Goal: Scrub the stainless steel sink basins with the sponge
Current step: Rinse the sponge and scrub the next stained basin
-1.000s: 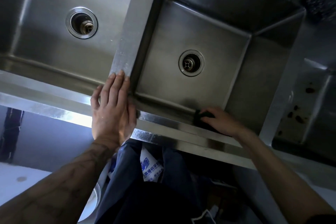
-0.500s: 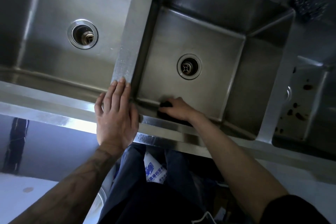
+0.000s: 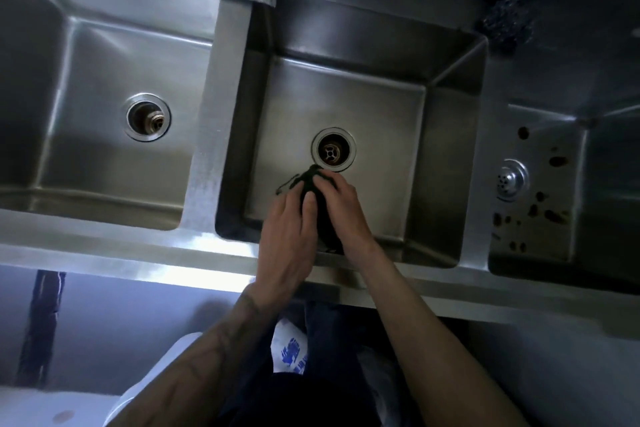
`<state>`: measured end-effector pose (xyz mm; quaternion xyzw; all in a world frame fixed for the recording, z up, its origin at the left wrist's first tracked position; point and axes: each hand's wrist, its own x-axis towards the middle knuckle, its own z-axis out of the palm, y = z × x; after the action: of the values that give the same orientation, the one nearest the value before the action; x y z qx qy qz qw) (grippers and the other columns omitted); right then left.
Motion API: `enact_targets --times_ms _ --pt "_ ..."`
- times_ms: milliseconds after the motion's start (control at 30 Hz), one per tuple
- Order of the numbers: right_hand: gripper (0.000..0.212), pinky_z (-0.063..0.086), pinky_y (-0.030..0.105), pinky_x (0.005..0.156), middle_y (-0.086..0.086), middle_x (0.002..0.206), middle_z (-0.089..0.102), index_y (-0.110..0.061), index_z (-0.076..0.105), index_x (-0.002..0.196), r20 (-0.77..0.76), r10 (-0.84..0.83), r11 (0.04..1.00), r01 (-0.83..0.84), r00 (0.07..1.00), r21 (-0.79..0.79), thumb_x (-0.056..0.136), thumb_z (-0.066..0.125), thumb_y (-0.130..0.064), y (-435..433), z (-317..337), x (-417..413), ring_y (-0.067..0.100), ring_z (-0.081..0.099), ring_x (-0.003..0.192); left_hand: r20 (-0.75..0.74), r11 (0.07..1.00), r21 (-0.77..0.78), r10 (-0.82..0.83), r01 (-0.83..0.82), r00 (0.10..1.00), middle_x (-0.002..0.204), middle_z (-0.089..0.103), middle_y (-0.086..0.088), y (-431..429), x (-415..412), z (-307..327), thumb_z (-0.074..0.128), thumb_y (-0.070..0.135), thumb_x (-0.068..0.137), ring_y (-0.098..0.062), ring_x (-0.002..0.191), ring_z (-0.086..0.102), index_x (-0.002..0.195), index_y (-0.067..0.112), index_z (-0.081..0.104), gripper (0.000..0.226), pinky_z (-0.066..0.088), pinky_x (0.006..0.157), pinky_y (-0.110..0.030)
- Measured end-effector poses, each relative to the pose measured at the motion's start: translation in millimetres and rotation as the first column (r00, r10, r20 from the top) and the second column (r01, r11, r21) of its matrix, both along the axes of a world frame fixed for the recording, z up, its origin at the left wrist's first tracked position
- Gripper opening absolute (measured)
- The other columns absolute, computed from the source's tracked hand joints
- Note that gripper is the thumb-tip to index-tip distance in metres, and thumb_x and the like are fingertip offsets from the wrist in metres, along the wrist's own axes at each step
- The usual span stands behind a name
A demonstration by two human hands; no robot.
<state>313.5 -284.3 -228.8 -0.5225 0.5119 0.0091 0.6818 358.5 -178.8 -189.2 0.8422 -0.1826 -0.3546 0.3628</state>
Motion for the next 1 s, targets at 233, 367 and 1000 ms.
enact_targets --times_ms 233,367,1000 --pt "0.03 0.048 0.01 0.084 -0.023 0.099 0.072 -0.051 0.072 0.1 0.152 -0.221 0.968 0.235 0.963 -0.082 0.091 0.044 -0.059 -33 19 -38 -0.009 0.064 0.098 -0.241 0.999 0.015 0.051 -0.049 0.969 0.126 0.062 -0.003 -64 -30 -24 0.071 0.043 0.097 -0.016 0.11 0.063 0.14 0.015 0.049 0.055 0.055 0.088 -0.029" --pt "0.056 0.04 0.037 0.117 -0.011 0.14 0.056 -0.041 0.052 0.14 0.041 -0.15 0.979 0.154 0.988 -0.133 0.091 0.038 -0.066 -58 14 -80 0.005 0.05 0.132 -0.269 0.996 0.069 0.075 -0.058 0.96 0.121 0.067 -0.006 -94 -40 -55 0.081 0.026 0.091 -0.025 0.112 0.065 0.132 0.01 0.056 0.051 0.054 0.096 -0.04" --pt "0.039 0.052 0.037 0.08 0.007 0.121 0.056 -0.015 0.051 0.128 -0.386 -0.373 0.575 -0.117 0.844 -0.81 0.109 0.03 -0.042 -129 -34 -183 0.018 0.055 0.099 -0.376 0.908 0.417 0.12 0.053 0.919 0.161 0.026 -0.023 -193 -139 -165 0.05 0.048 0.109 -0.046 0.141 0.043 0.156 0.01 0.032 0.063 0.04 0.116 -0.054"
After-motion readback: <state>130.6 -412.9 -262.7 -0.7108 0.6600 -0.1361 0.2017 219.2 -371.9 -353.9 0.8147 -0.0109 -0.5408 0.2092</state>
